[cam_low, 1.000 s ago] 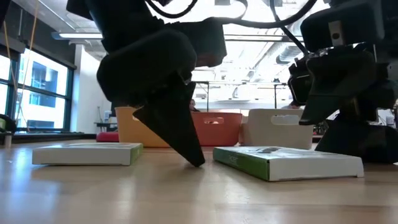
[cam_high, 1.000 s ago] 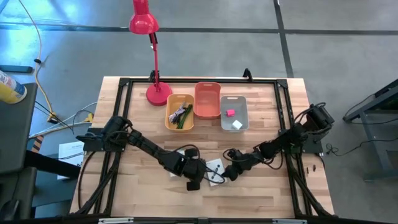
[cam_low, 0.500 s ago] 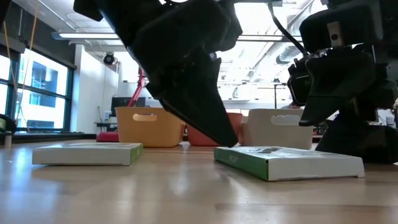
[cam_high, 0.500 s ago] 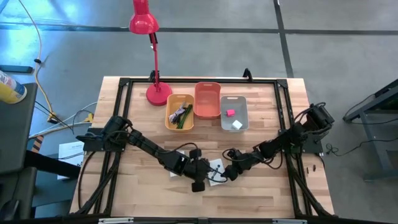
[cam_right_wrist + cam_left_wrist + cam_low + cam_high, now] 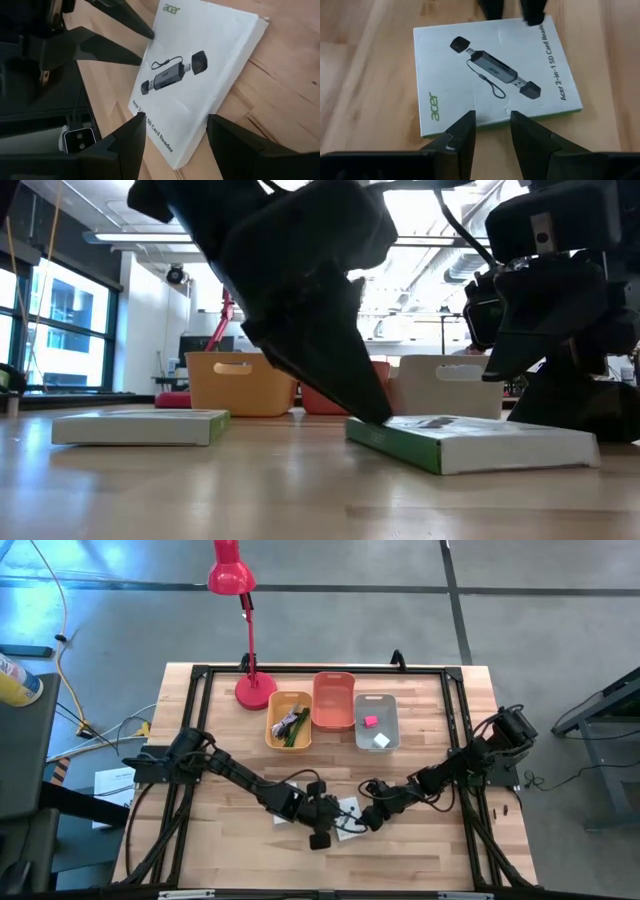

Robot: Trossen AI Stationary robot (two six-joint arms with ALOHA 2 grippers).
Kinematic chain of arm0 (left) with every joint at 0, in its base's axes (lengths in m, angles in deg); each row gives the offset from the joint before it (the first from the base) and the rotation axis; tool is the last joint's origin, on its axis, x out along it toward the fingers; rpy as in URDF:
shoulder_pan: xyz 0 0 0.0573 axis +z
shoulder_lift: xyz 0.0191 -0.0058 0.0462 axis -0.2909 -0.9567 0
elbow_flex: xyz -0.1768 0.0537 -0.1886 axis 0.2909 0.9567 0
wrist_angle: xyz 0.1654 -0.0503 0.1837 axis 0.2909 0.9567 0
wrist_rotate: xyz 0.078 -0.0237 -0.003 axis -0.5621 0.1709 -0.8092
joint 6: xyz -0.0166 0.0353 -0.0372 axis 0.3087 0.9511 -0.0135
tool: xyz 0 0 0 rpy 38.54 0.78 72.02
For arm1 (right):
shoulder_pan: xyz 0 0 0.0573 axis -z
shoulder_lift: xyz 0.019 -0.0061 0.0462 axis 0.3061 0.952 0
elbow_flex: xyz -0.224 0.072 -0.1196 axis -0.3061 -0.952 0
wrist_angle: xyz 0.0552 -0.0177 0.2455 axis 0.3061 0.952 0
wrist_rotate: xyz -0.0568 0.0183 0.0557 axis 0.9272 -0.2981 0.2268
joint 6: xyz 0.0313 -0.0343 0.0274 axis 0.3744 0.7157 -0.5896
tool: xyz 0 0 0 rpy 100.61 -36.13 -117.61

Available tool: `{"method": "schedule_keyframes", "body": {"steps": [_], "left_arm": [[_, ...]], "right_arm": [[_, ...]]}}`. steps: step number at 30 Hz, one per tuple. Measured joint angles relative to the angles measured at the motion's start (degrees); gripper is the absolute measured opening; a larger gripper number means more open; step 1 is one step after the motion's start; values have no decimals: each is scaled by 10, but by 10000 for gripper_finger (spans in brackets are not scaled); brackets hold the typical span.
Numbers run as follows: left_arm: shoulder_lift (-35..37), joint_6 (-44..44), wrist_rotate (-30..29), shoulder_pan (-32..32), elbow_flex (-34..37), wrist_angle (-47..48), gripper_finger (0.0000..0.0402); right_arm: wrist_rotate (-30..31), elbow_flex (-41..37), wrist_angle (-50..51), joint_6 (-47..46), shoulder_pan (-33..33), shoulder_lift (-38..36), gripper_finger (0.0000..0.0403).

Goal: Pick and place items into bin
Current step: Put the right white card reader box into the orange bin

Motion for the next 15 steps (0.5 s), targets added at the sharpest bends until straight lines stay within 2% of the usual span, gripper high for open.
{"method": "schedule_keyframes", "body": {"steps": [11,15], "left_arm": [[-9,-12,6,-8,-1,7,110],[-9,-12,7,-16,-1,33,111]], "right_arm": [[4,-1,-22,1,0,1,199],[4,1,1,-10,1,0,199]]}}
